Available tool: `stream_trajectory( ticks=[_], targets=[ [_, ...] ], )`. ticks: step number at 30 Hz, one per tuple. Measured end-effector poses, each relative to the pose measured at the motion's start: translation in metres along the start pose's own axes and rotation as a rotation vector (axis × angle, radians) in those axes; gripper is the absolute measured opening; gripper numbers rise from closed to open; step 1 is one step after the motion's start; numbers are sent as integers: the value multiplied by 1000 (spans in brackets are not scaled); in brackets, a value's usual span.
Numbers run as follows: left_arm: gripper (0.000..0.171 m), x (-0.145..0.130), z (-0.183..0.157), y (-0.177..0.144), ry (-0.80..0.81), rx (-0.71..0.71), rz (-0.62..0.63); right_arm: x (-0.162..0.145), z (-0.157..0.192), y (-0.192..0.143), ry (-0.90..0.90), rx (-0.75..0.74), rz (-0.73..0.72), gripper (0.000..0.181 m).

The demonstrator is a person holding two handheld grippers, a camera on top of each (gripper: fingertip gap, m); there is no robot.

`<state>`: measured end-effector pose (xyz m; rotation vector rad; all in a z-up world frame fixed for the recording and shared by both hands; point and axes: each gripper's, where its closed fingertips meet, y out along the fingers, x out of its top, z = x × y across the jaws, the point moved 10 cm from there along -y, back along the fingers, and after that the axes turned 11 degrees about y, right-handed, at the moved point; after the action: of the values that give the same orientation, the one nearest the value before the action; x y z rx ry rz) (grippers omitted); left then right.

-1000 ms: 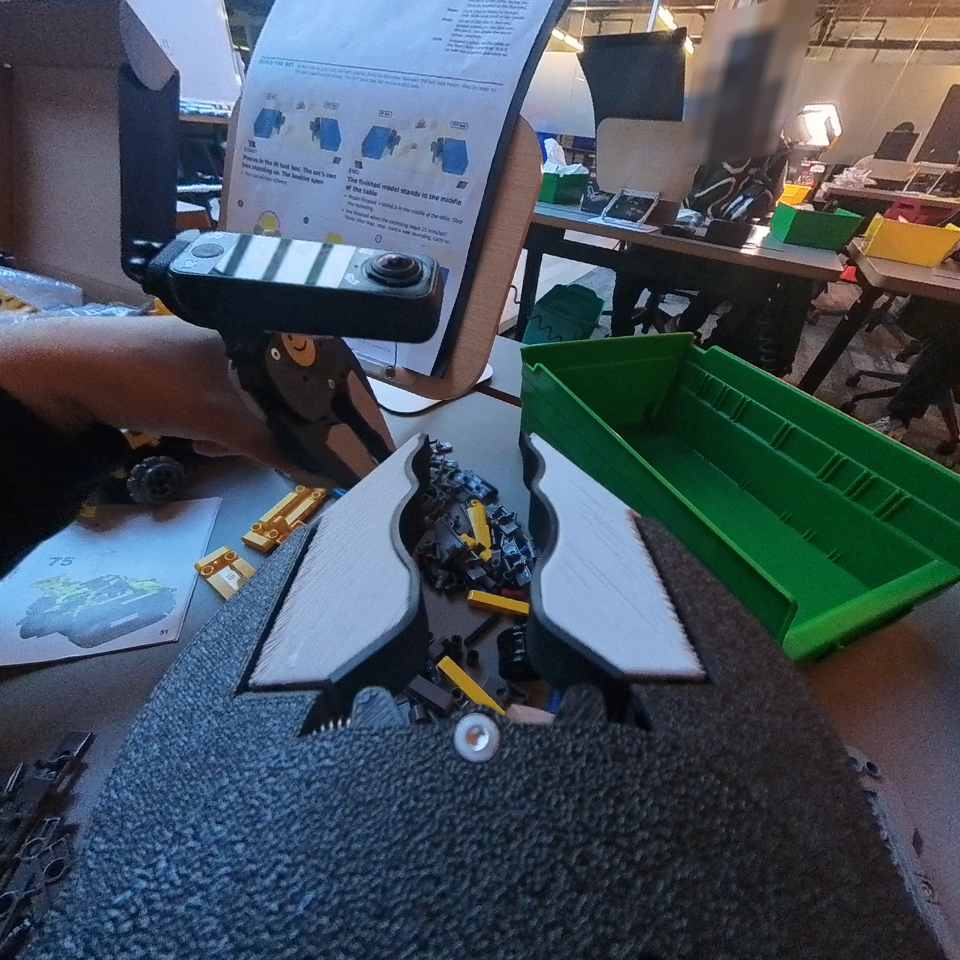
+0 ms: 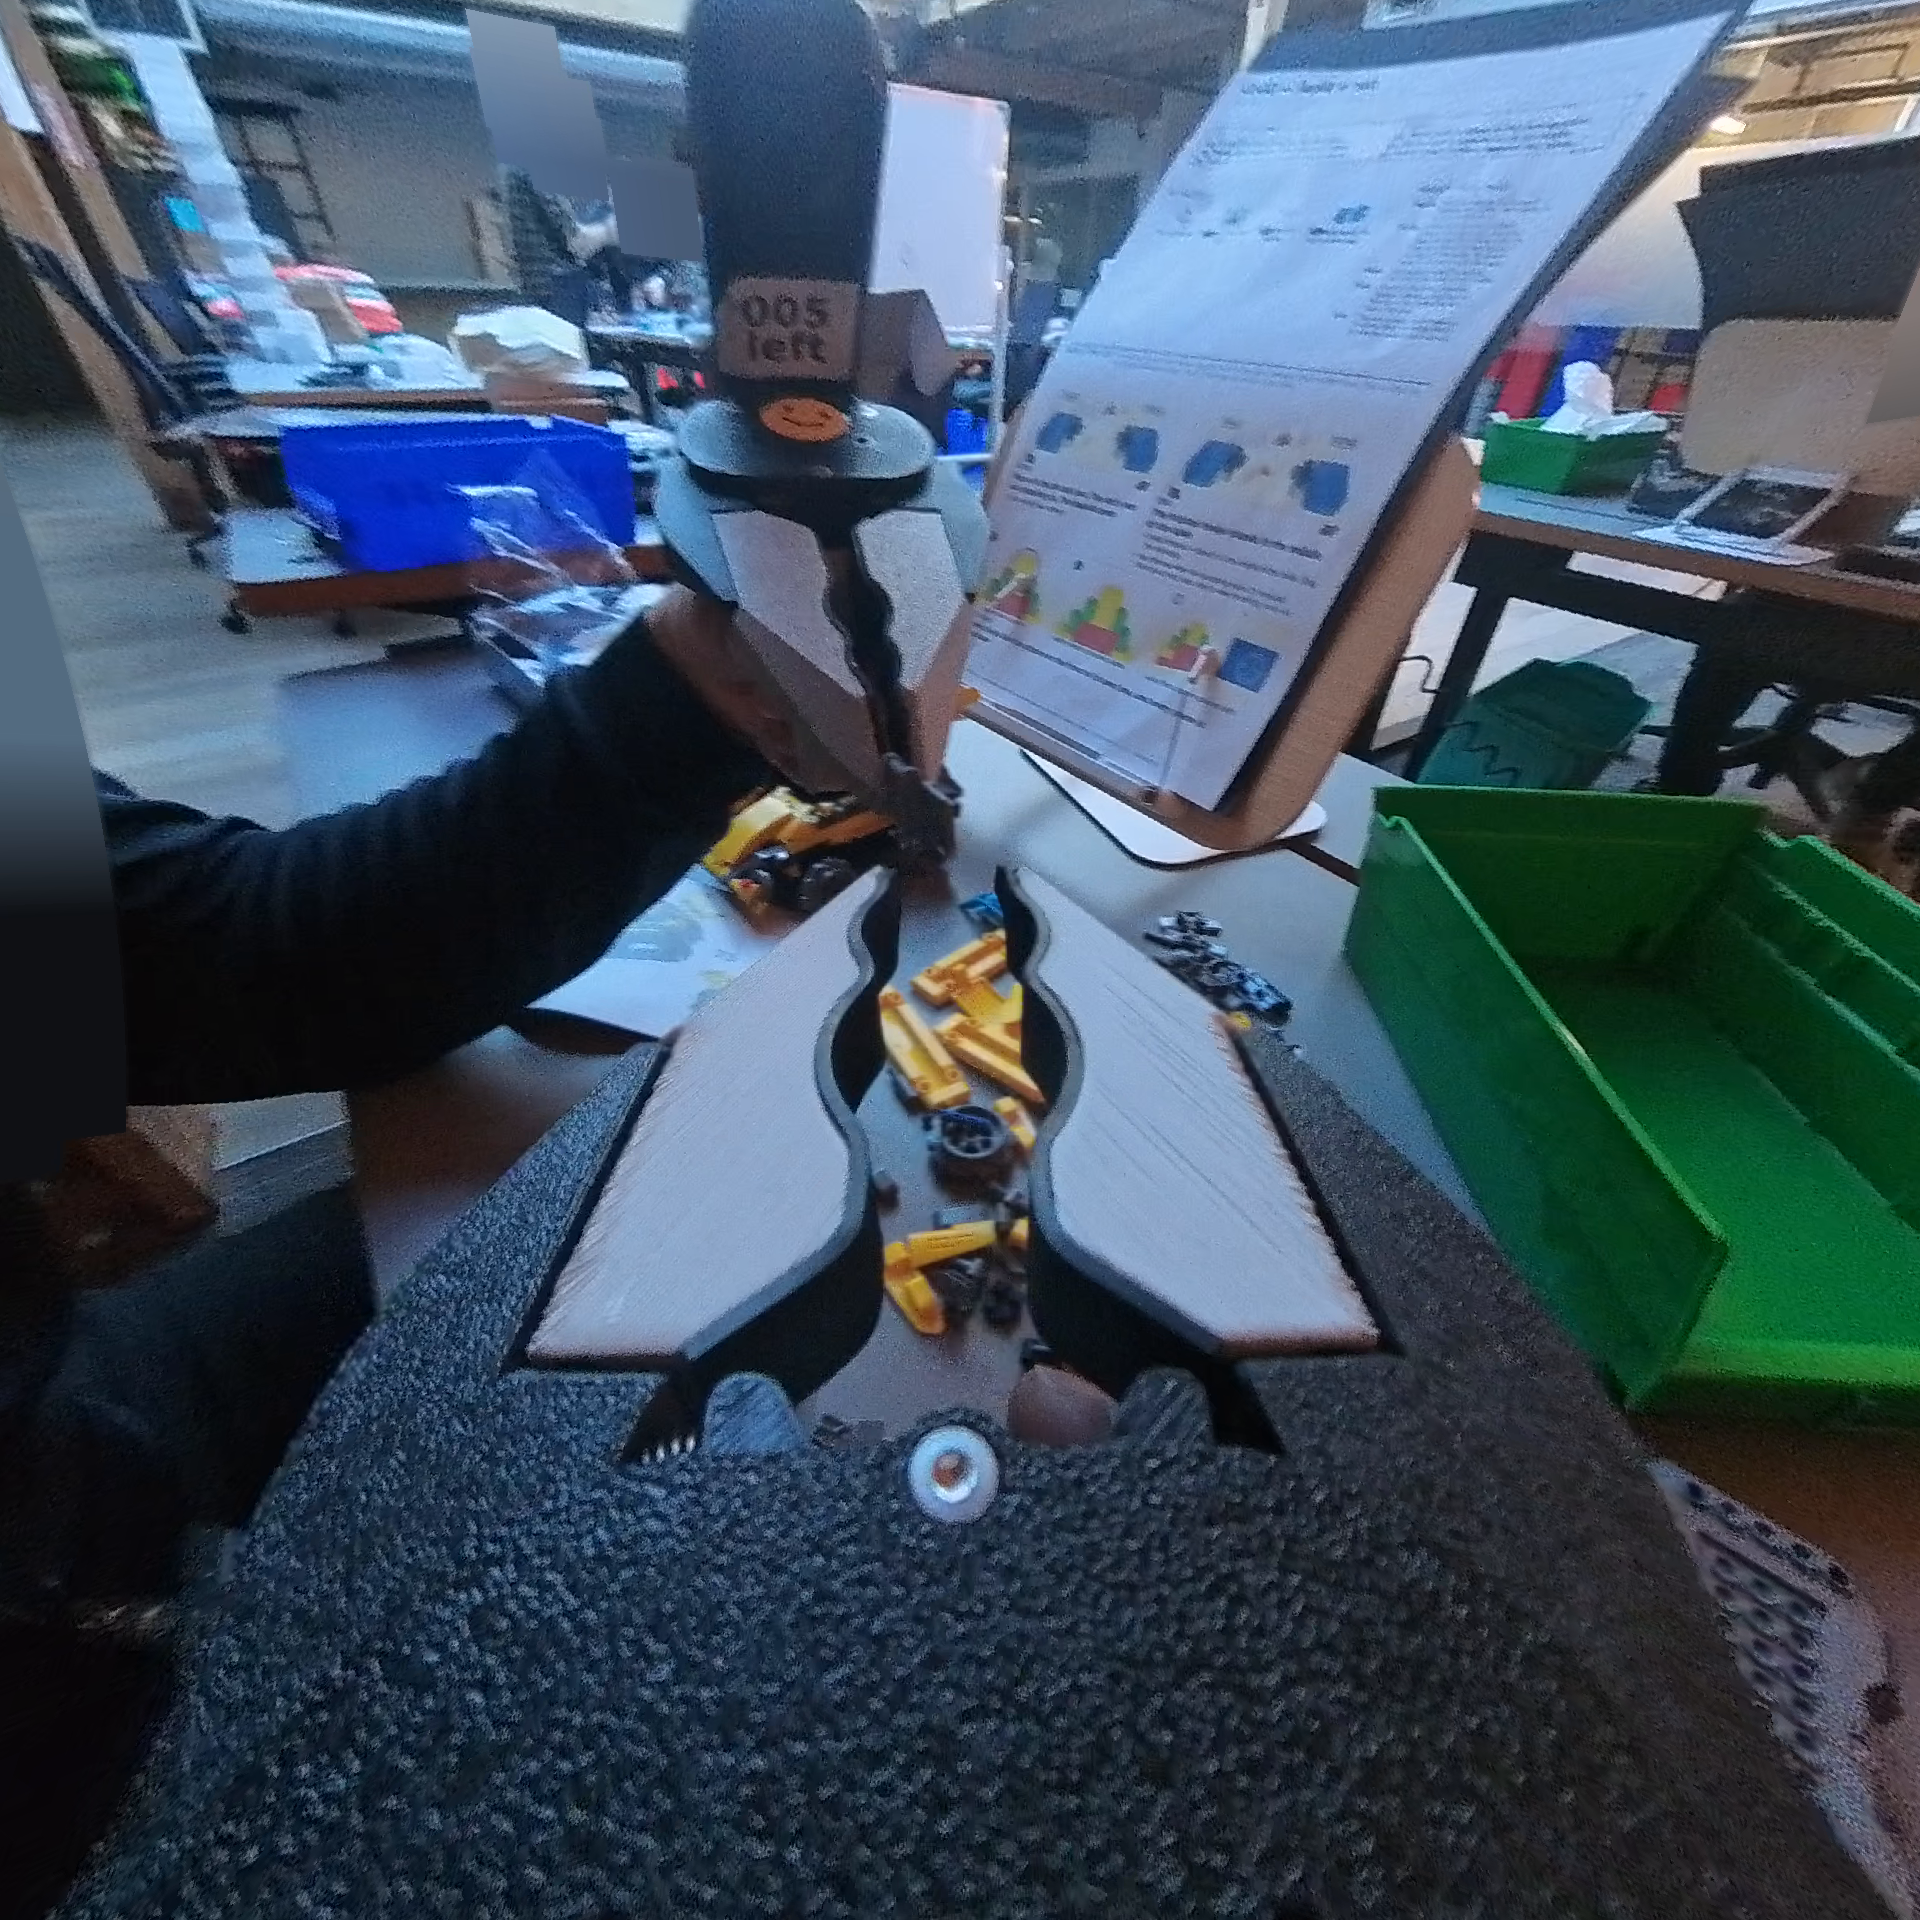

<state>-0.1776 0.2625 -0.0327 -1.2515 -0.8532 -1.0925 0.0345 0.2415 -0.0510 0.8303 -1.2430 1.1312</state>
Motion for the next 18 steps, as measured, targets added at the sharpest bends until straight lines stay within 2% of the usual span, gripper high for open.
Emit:
stream_trajectory(
  ticks=[11, 13, 15, 18],
  targets=[
    [0, 2, -7, 27, -25, -129, -1, -3, 27, -18, -43, -48, 71, 3],
    [2, 0, -3, 34, -58, -89, 27, -9, 30, -28, -64, -126, 108, 2],
    [17, -4, 3, 38, -82, -26, 89, -20, 29, -47, -81, -229, 169, 2],
    [18, -4, 7, 35, -101, 37, 116, -52, 13, -88, -37, -444, 310, 2]
  ],
)
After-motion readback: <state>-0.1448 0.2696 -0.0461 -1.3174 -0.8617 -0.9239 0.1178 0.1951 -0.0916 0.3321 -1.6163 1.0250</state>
